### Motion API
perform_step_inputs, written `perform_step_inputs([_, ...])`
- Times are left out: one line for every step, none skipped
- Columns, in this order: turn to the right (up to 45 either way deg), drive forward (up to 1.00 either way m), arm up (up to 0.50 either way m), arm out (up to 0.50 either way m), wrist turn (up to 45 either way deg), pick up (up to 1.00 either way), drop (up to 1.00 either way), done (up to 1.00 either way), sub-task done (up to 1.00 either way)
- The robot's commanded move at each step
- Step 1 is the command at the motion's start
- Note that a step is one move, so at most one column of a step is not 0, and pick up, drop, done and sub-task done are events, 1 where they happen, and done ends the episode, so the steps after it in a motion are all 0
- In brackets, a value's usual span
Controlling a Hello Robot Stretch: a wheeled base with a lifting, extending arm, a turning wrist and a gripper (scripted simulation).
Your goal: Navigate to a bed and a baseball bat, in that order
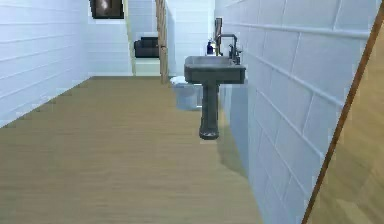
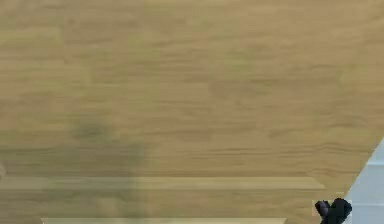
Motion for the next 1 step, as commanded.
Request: perform_step_inputs([-45.0, 0.0, 0.0, 0.0, 0.0, 0.0, 0.0, 0.0, 0.0])
